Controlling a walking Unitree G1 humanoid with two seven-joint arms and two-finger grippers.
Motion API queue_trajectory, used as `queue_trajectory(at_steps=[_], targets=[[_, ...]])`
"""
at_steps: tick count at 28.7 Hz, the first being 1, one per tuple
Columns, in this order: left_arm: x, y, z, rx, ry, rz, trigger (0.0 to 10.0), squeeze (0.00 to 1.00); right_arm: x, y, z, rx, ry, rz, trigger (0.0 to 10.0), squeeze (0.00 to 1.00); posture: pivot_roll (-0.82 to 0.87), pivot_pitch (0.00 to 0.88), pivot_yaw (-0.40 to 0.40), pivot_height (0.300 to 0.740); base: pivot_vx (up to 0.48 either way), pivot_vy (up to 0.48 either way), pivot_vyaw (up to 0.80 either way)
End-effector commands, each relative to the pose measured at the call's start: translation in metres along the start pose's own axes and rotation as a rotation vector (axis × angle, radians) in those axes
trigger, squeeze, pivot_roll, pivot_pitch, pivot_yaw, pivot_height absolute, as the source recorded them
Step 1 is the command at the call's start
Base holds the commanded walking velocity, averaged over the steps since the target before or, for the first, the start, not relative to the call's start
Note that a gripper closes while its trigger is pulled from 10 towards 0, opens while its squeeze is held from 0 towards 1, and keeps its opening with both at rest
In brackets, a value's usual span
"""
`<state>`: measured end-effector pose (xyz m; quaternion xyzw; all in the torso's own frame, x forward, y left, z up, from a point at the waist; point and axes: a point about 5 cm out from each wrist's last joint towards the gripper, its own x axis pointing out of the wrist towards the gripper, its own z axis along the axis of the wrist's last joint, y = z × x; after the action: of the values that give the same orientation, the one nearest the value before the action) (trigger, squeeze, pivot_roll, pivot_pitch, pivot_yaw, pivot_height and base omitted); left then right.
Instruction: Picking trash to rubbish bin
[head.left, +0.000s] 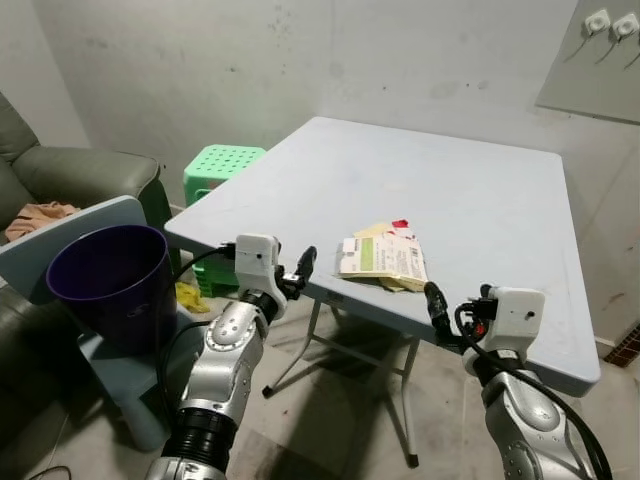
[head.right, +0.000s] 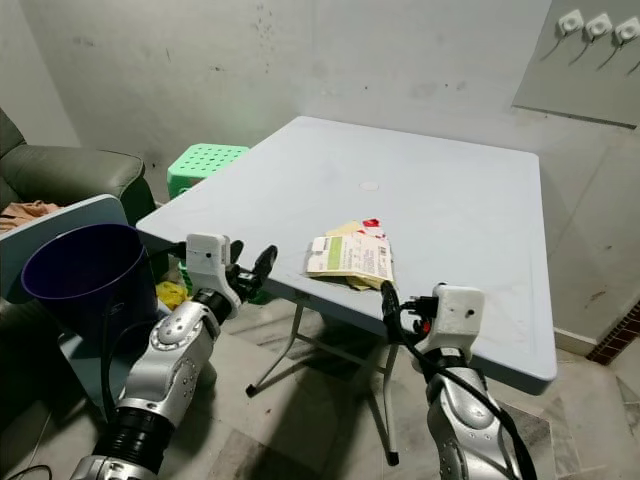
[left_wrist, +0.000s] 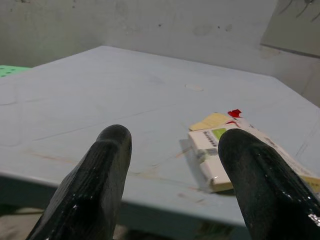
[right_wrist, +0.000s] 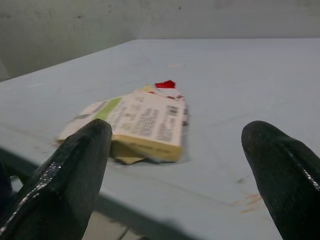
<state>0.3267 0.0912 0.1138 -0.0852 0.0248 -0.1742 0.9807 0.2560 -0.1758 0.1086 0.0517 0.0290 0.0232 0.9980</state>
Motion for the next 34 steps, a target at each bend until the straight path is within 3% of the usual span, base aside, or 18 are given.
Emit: queue_trajectory(at_steps=[1, 13, 24, 30, 32, 34], targets=[[0.0024, 0.0017, 0.0032, 0.002, 0.003, 0.005, 10.0, 0.0, 0.0003, 0.0044, 0.0028, -0.002, -0.011, 0.012, 10.0, 0.0, -0.16, 0.0, -0.013, 0.74, 0.0, 0.48, 0.0], [0.0031, -0.0001, 0.0039, -0.015, 0.018, 0.002, 10.0, 0.0, 0.0001, 0.006, 0.0016, -0.003, -0.007, 0.012, 10.0, 0.0, -0.16, 0.0, -0.011, 0.74, 0.0, 0.04, 0.0], [0.0032, 0.0011, 0.0062, -0.035, 0.01, -0.005, 10.0, 0.0, 0.0001, 0.0074, 0.0011, 0.0, -0.007, 0.013, 10.0, 0.0, -0.16, 0.0, -0.009, 0.74, 0.406, 0.0, 0.0], [0.0038, 0.0004, 0.0068, -0.013, 0.006, 0.011, 10.0, 0.0, 0.0006, 0.0077, 0.0012, -0.002, -0.01, 0.014, 10.0, 0.0, -0.15, 0.0, -0.009, 0.74, 0.08, 0.0, 0.0], [0.0043, 0.0, 0.0084, 0.035, -0.005, 0.033, 10.0, 0.0, 0.0007, 0.0075, 0.001, 0.005, -0.01, 0.012, 10.0, 0.0, -0.15, 0.0, -0.01, 0.74, 0.0, 0.0, 0.0], [0.0048, -0.0013, 0.0086, 0.018, -0.007, 0.024, 10.0, 0.0, 0.0005, 0.0075, 0.0015, 0.012, -0.017, 0.013, 10.0, 0.0, -0.15, 0.0, -0.01, 0.74, 0.0, 0.0, 0.0]])
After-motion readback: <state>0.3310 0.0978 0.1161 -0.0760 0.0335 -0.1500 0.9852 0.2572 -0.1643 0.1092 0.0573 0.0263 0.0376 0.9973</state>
